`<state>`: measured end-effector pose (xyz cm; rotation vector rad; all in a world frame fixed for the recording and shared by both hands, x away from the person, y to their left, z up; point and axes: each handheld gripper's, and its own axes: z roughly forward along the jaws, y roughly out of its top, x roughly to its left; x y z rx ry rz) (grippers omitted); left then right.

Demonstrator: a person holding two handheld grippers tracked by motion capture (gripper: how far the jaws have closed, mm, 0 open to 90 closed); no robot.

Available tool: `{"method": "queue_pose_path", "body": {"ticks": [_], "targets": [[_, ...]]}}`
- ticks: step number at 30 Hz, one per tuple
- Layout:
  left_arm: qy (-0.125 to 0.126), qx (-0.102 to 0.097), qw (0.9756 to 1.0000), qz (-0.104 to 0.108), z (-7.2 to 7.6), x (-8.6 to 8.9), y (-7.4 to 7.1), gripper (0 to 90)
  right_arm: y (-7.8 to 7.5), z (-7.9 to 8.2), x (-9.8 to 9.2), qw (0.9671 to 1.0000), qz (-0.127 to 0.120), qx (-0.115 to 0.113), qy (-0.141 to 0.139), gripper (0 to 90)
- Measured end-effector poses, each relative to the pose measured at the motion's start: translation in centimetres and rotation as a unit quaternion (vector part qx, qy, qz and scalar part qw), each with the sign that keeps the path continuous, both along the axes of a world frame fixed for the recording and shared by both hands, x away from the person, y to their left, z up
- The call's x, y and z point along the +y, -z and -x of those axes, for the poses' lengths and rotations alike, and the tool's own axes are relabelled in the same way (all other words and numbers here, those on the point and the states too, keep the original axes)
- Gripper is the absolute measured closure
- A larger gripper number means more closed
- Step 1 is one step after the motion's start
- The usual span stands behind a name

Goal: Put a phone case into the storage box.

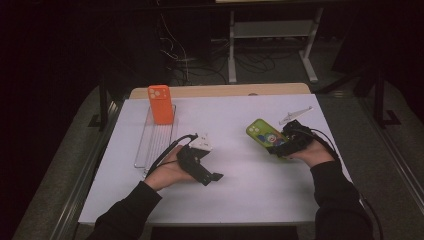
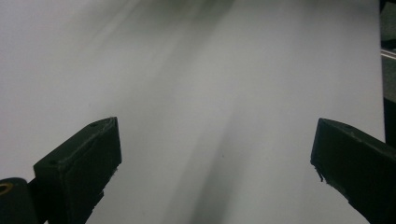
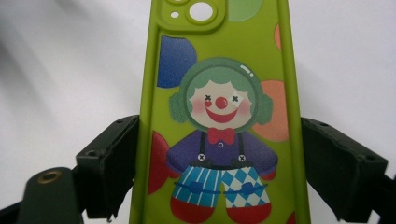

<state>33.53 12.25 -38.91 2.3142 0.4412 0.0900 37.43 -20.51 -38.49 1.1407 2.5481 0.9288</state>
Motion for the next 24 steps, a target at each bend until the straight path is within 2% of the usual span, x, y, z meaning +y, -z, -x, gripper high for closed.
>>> {"method": "queue_pose_path", "body": {"ticks": [5, 9, 10, 12, 18, 24], "targets": [[0.003, 0.005, 0.9998, 0.020, -1.5, -0.3, -1.0, 1.3, -1.2, -0.6, -0.3, 0.9999, 0.000, -0.011, -0.006, 14.9], [0.015, 0.006, 0.9994, 0.032, -2.2, -0.2, -1.3, 1.4, -1.5, -0.7, -0.3, 0.9997, -0.006, -0.013, -0.020, 14.9], [0.017, 0.010, 0.9993, 0.031, -2.2, -0.3, -1.2, 1.3, -1.4, -0.7, -0.3, 0.9997, -0.006, -0.011, -0.023, 15.0], [0.022, -0.001, 0.9996, 0.017, -2.1, -0.3, -1.3, 1.3, -1.2, -0.6, -0.1, 0.9994, -0.003, -0.008, -0.032, 14.9], [0.034, -0.010, 0.9991, 0.021, -1.9, 0.3, -1.6, 1.4, -1.1, -0.2, 1.2, 0.9976, -0.003, -0.008, -0.068, 14.9], [0.052, -0.023, 0.9983, 0.016, -1.6, 0.5, -2.0, 1.3, -1.0, 0.6, 3.3, 0.9932, 0.002, -0.004, -0.116, 14.9]]}}
